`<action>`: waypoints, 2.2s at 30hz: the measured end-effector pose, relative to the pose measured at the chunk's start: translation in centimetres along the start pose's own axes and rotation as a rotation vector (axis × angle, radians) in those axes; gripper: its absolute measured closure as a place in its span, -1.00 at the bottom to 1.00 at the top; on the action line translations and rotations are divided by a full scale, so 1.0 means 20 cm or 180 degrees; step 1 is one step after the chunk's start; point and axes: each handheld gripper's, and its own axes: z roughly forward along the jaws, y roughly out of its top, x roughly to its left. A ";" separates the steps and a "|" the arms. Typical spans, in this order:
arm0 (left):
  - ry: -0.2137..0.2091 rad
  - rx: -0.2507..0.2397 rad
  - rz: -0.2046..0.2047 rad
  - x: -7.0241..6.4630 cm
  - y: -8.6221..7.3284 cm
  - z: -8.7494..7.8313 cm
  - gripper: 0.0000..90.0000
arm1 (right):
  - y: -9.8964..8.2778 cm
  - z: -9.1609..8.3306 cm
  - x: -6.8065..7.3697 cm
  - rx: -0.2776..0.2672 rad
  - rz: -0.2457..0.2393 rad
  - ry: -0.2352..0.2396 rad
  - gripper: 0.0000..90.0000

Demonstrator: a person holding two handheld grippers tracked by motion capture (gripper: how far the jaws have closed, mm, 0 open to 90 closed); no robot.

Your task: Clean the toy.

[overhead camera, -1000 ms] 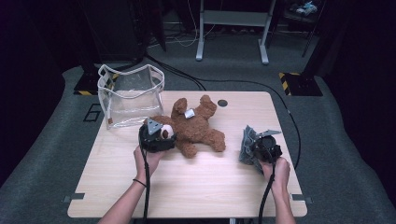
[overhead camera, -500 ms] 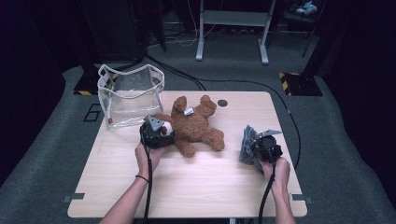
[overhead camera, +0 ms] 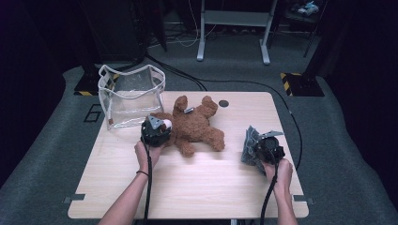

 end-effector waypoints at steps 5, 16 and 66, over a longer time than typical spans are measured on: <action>-0.0353 -0.0105 -0.0187 0.05 0.00 -0.02 0.48 | 0.01 -0.01 0.00 -0.0020 -0.0014 0.0004 0.62; -0.0592 -0.0080 -0.0141 0.02 0.01 -0.02 0.50 | 0.05 -0.03 0.02 -0.0055 -0.0062 -0.0003 0.62; -0.1015 0.0288 -0.0441 0.07 -0.27 -0.07 0.17 | 0.57 0.13 0.50 -0.0136 -0.0676 0.0552 0.69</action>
